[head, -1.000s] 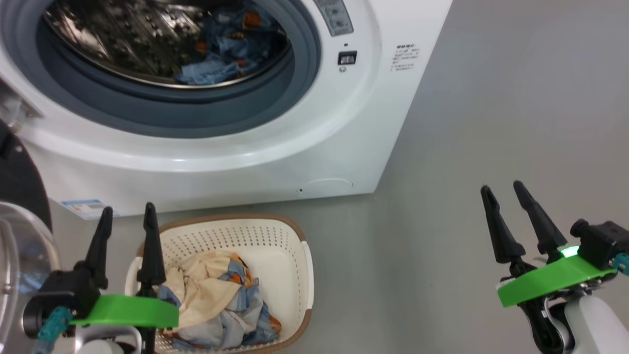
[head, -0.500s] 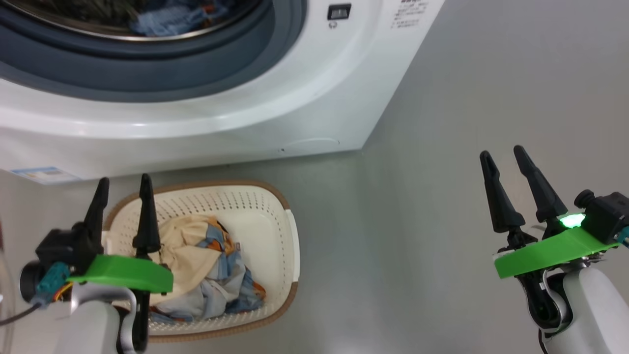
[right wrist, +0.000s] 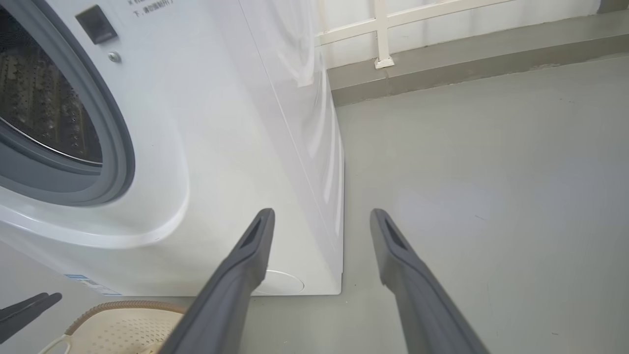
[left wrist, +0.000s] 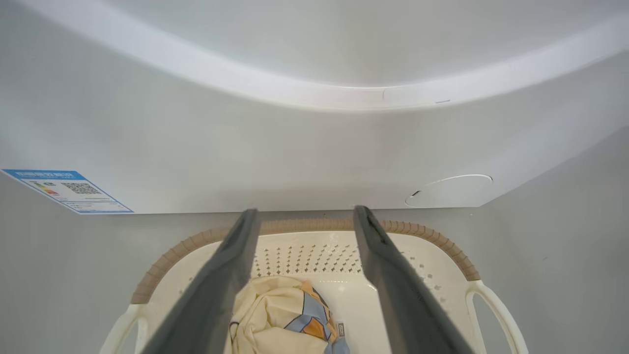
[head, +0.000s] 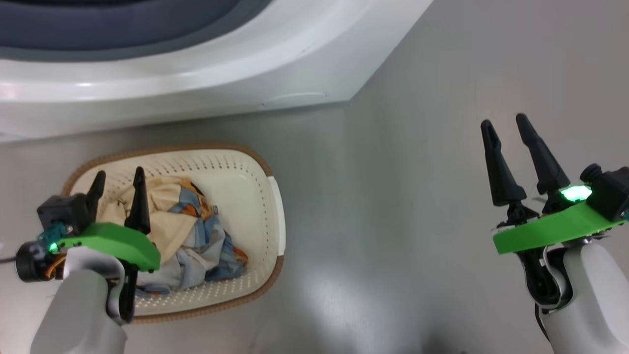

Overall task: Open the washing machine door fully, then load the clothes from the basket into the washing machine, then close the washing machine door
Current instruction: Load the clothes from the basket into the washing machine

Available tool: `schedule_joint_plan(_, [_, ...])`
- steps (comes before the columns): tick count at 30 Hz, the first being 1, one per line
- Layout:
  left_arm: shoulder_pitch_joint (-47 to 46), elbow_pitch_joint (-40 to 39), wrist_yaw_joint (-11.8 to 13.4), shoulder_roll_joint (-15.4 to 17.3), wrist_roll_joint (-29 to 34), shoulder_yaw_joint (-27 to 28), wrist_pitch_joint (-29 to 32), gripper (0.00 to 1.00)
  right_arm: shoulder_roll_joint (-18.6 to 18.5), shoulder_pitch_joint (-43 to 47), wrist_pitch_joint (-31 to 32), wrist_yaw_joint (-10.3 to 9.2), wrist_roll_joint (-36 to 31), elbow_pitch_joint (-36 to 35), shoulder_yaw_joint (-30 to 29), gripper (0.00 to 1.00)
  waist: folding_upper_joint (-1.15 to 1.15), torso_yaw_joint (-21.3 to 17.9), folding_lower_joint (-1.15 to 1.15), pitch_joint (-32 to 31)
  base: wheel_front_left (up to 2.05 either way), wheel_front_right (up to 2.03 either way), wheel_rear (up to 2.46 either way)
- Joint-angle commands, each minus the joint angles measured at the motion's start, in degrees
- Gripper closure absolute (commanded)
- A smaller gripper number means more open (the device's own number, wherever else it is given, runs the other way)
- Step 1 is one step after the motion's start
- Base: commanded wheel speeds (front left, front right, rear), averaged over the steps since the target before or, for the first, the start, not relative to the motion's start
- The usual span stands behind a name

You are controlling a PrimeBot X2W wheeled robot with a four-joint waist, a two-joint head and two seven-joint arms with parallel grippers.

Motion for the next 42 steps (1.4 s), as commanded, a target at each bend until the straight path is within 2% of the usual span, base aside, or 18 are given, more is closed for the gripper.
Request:
schedule_joint_plan(1, [-1.34,0.84,-0.42,1.44,-0.73,1.4,-0.16,0.0,-0.41,-0.02,-0.27,0.09,-0.37,-1.49,0.83,0.0,0.0,-0.55,0.0,3.05,0.0,0.0,0.0])
schedule_joint_plan(12, [-11.7,18.96,-3.07,0.98,-0.18,-0.84,-1.34,0.0,-0.3,-2.87,-0.27,0.09,-0.48,-2.18,1.35,0.0,0.0,-0.97,0.0,8.83,0.0,0.0,0.0])
schedule_joint_plan(22, [-19.33,30.41,-4.31,1.29,0.74,-3.07,-1.32,0.0,-0.2,-4.51,-0.27,0.09,-0.66,-3.05,1.25,0.0,0.0,-1.88,0.0,15.22,0.0,0.0,0.0])
schedule_joint_plan(29, [-22.64,35.51,-4.78,1.2,0.51,-3.82,-1.19,0.0,0.14,-5.47,-0.27,0.09,-0.71,-3.45,1.34,0.0,0.0,-2.84,0.0,17.79,0.0,0.0,0.0])
schedule_joint_plan(36, [-24.39,37.4,-4.97,1.64,0.28,-4.32,-0.73,0.0,0.33,-6.14,-0.27,0.09,-0.74,-3.86,1.37,0.0,0.0,-3.61,0.0,19.68,0.0,0.0,0.0])
schedule_joint_plan(42, [-25.61,38.44,-3.99,2.99,1.71,-6.12,0.73,0.0,0.79,-6.7,-0.27,0.09,-0.73,-3.76,1.69,0.0,0.0,-4.3,0.0,21.55,0.0,0.0,0.0])
